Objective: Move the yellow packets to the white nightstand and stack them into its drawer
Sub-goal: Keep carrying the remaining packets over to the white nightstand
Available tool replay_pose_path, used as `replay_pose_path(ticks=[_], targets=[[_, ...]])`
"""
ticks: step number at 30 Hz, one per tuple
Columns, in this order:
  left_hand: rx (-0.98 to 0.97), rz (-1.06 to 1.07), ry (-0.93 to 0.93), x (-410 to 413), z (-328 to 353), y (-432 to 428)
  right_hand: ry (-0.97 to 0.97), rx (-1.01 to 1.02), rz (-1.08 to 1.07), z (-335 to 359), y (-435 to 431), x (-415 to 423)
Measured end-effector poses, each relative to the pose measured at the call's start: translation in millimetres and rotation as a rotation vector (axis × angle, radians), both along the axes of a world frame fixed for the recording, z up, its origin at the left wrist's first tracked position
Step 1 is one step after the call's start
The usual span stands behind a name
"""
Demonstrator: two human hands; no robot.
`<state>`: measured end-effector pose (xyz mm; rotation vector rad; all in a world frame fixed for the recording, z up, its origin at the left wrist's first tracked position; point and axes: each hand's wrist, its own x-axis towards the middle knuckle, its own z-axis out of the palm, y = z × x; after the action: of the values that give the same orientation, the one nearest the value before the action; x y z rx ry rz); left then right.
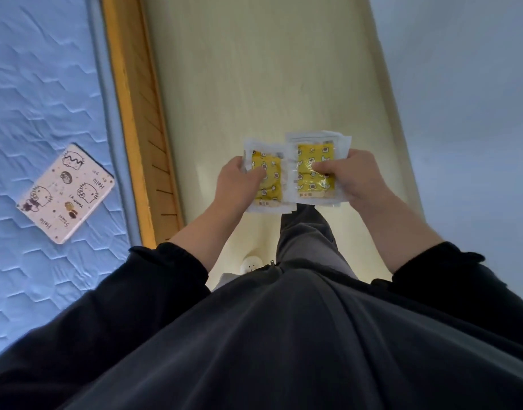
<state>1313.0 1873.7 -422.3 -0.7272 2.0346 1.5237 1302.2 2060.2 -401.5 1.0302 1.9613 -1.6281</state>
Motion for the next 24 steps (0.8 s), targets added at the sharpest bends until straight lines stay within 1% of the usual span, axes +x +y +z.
replay_pose_path(ticks=[5,8,11,14,18,21,24], targets=[[-0.039,0.063,0.033,-132,-2,21,0.025,-0.001,0.134,-7,21,-145],[-0.053,0.134,0.004,-207,4,30,0.022,-0.005,0.215,0,28,-232],[-0.026,0.215,-0.023,-272,9,37,0.013,-0.006,0.302,5,29,-307],[-0.011,0.279,-0.035,-332,15,33,0.005,-0.010,0.338,8,23,-375],[-0.036,0.310,-0.015,-408,18,8,0.004,-0.048,0.373,4,2,-454],[-0.036,0.358,-0.007,-474,15,-29,0.011,-0.059,0.448,-3,-30,-520],[-0.032,0.363,-0.005,-542,7,-71,0.016,-0.039,0.493,-9,-68,-592]])
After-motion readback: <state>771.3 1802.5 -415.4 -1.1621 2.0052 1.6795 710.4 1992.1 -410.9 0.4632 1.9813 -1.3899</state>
